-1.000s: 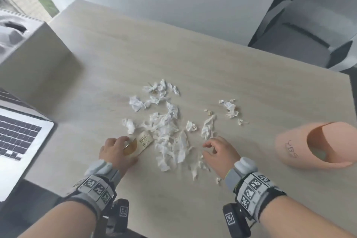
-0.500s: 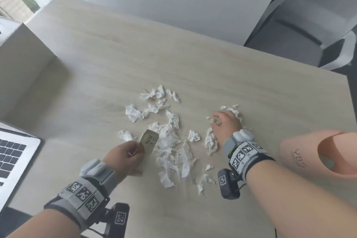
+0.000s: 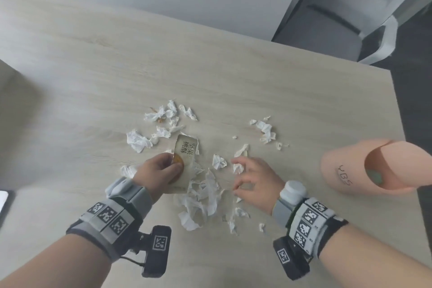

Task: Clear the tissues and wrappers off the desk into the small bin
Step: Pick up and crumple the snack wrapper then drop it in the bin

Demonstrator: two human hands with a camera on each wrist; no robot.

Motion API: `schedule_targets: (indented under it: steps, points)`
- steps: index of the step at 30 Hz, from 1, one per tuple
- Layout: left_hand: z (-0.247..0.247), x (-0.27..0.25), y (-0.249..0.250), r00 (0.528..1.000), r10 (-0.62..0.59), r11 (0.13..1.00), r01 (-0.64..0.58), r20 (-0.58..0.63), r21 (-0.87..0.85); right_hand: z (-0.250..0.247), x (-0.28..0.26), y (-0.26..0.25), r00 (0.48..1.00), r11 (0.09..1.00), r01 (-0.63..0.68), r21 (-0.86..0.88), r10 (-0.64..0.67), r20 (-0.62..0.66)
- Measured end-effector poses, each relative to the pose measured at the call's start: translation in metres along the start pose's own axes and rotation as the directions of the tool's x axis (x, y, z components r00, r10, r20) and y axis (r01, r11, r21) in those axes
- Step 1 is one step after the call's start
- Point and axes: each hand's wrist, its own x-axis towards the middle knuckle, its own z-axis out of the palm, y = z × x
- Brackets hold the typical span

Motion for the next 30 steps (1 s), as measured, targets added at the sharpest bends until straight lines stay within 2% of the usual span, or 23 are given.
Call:
schedule_targets:
  steps: [3, 6, 9, 11, 13, 15, 17, 18, 20, 23, 28, 30]
  points:
    - [0.012, 0.001, 0.01, 1.0, -0.008, 0.997, 0.01, 0.018, -0.082, 0.025, -0.032, -0.008, 0.973, 0.977, 0.182, -0.109, -0.163, 0.163]
    - [0.019, -0.001, 0.015, 0.999, -0.002, 0.993, 0.006, 0.037, -0.121, 0.048, -0.044, -0.007, 0.945, 0.934, 0.276, -0.225, -0.221, 0.241]
    - [0.025, -0.006, 0.016, 0.999, 0.002, 0.992, 0.003, 0.041, -0.122, 0.06, -0.043, -0.002, 0.958, 0.91, 0.28, -0.305, -0.247, 0.142]
    - [0.028, -0.011, 0.017, 0.999, 0.015, 0.993, -0.011, 0.038, -0.116, 0.06, -0.035, 0.007, 0.965, 0.935, 0.262, -0.238, -0.256, 0.057]
    - [0.031, -0.018, 0.017, 0.999, 0.028, 0.995, -0.025, 0.032, -0.091, 0.055, -0.032, 0.009, 0.984, 0.978, 0.178, -0.113, -0.18, -0.011]
    - [0.036, -0.023, 0.016, 0.999, 0.033, 0.995, -0.03, 0.028, -0.093, 0.043, -0.033, 0.003, 0.997, 1.0, -0.012, 0.026, 0.014, -0.078]
    - [0.043, -0.028, 0.016, 0.998, 0.046, 0.994, -0.041, 0.053, -0.097, 0.03, -0.042, -0.003, 0.957, 0.954, -0.196, 0.228, 0.237, -0.166]
    - [0.046, -0.027, 0.016, 0.997, 0.043, 0.995, -0.037, 0.067, -0.096, 0.024, -0.045, -0.008, 0.924, 0.899, -0.238, 0.368, 0.327, -0.201]
    - [0.058, -0.032, 0.02, 0.993, 0.061, 0.996, -0.054, 0.103, -0.071, 0.011, -0.052, -0.014, 0.874, 0.75, -0.201, 0.63, 0.428, -0.23]
    - [0.082, -0.043, 0.03, 0.979, 0.081, 0.995, -0.068, 0.186, -0.075, -0.003, -0.06, -0.02, 0.851, 0.576, -0.096, 0.812, 0.47, -0.233]
    - [0.113, -0.065, 0.047, 0.938, 0.07, 0.966, 0.022, 0.339, -0.259, -0.008, -0.072, -0.027, 0.81, 0.45, -0.019, 0.893, 0.53, -0.25]
    - [0.126, -0.079, 0.058, 0.892, 0.108, 0.947, 0.042, 0.439, -0.317, -0.01, -0.084, -0.021, 0.773, 0.469, -0.016, 0.883, 0.566, -0.286]
